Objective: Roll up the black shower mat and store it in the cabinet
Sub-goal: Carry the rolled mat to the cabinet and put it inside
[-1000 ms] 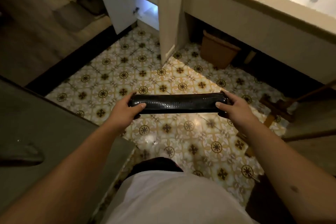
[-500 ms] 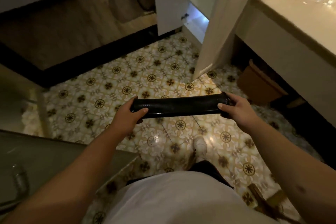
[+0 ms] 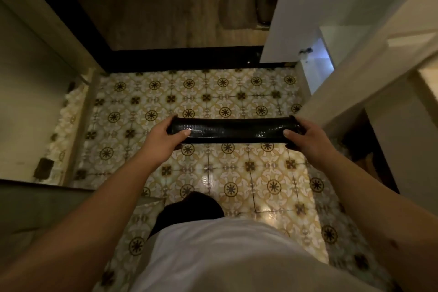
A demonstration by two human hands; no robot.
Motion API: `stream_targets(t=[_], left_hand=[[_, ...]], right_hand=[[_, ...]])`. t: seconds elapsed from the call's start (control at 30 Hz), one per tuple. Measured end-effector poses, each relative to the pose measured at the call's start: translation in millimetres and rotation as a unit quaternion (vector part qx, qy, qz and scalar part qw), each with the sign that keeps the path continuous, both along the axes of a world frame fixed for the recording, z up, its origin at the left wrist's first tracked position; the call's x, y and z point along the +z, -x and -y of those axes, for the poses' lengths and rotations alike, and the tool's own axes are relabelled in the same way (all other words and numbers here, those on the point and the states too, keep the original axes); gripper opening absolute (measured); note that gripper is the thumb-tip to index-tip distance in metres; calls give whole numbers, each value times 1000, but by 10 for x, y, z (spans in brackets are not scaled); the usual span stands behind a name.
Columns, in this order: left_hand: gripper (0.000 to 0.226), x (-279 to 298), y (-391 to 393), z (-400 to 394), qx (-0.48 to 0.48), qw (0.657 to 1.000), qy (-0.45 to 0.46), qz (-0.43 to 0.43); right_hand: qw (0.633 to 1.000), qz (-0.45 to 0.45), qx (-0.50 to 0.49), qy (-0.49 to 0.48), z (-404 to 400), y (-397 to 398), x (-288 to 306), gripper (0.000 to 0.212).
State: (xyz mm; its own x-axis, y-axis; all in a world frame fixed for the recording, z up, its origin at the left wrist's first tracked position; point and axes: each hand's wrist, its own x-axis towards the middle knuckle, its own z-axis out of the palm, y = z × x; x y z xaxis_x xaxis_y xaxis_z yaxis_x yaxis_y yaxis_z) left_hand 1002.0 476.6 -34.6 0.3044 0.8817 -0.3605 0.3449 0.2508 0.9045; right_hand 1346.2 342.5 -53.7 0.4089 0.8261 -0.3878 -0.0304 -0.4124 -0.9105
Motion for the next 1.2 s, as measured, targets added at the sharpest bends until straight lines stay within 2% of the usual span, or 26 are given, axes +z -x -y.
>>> stream_targets(t=[0.13,0.3,0.47,0.67,0.83,1.07,1.2], left_hand=[[60,-27,-134,-256,37,999,0,9],[65,-131,-270,-804,49,999,3,-9],[60,-220,-422,-1559,44,999,0,-6],[54,-143,-634,-2414,26,1000,4,-5],[63,-121,-852,-2994,24,1000,2,-17],[66,-180,-1334,-3828,31,999,17,-24],[65,-189,-1709,-4362,37,999,21,-33]], right_hand=[[999,-16,29,-4,-426,-197,11,51],[998,-24,58,3,-1062,-381,-36,55],[999,-18,36,23,-1781,-520,-129,66],[999,-13,28,19,-2509,-675,-136,59],[999,-23,28,22,-3119,-946,-160,68],[998,-39,31,43,-3992,-1445,-318,62],[999,-35,22,35,-4553,-1784,-384,42]])
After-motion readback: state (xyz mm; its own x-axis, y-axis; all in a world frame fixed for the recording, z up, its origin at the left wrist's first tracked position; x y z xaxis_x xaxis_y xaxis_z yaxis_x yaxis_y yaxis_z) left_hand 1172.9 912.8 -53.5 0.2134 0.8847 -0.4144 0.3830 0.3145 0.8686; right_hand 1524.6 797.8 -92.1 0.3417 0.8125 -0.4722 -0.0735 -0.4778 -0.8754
